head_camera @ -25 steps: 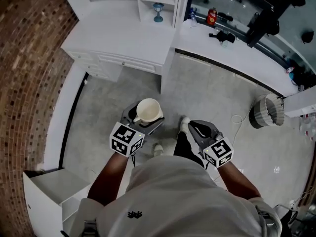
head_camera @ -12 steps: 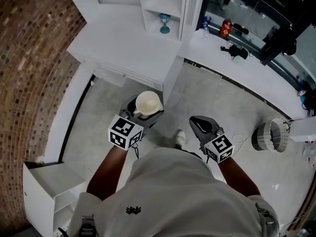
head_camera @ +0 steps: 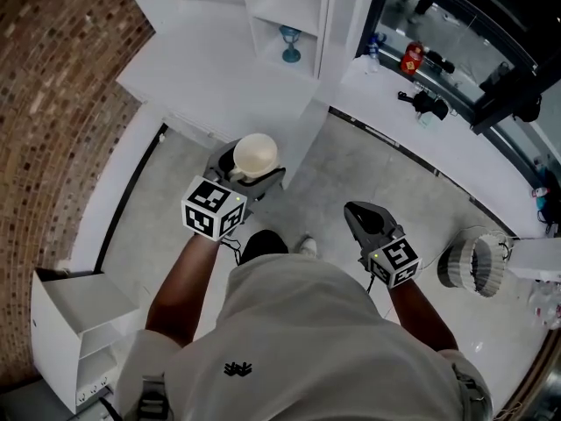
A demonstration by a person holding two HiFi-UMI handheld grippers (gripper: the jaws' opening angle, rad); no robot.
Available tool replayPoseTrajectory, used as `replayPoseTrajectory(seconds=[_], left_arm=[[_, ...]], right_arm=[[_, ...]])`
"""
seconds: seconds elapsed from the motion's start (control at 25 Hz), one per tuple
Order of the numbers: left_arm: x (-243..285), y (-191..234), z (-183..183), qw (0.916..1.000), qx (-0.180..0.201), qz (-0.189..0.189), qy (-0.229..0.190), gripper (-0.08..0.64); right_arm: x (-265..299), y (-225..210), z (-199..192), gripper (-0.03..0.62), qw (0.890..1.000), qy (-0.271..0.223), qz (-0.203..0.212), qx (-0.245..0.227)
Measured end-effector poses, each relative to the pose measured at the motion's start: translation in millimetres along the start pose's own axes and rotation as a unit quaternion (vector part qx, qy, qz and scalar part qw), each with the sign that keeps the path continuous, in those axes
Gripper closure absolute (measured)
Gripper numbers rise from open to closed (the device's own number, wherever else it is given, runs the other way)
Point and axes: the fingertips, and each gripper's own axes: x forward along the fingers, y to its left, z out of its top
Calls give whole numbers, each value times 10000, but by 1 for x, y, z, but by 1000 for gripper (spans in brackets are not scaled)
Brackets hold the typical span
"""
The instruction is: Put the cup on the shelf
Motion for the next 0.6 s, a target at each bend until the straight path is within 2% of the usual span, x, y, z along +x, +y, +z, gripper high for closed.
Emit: replayPoseTrajectory(seconds=[0.24,0.4,0.6], left_arm=[[36,39,18,9997,192,72,113,140],[61,74,35,9994,334,35,116,140],[99,113,61,9983,539,-185,89,140]], right_arm=[[8,-24,2,566,9999,-25,-70,114],[18,-43,12,566,9994,-31,-327,134],[29,-68,16,566,9967,-33,-765,280]])
